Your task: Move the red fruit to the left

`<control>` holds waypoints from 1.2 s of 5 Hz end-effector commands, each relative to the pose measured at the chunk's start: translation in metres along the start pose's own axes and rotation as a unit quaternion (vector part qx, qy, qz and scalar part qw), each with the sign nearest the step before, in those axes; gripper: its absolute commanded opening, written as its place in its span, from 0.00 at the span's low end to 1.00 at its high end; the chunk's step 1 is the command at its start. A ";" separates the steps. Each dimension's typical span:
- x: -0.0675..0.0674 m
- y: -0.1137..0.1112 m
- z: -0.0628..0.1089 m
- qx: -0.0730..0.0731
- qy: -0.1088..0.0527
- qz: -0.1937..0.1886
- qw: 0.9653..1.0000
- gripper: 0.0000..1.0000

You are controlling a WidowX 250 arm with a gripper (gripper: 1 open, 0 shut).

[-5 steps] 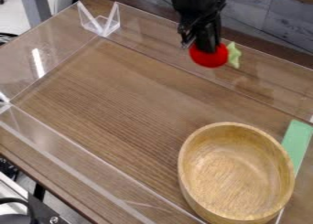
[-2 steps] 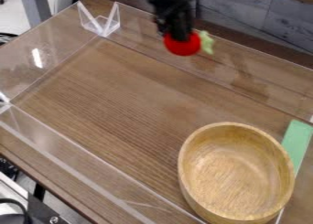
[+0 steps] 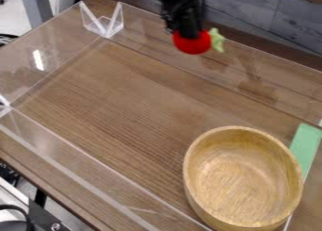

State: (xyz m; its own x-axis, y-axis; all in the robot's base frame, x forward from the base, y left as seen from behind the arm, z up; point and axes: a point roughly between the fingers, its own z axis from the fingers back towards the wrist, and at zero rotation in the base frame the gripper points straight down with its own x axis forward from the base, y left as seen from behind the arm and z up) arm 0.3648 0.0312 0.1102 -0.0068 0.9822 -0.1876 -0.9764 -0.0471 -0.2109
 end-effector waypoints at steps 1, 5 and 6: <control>-0.008 -0.016 0.019 -0.037 -0.004 -0.019 0.999 0.00; 0.003 -0.011 0.014 -0.037 -0.008 -0.007 0.999 0.00; 0.003 -0.003 -0.007 -0.038 -0.013 0.008 0.999 0.00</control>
State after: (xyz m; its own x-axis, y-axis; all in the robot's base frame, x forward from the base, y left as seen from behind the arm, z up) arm 0.3646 0.0337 0.0879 -0.0373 0.9839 -0.1746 -0.9694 -0.0780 -0.2328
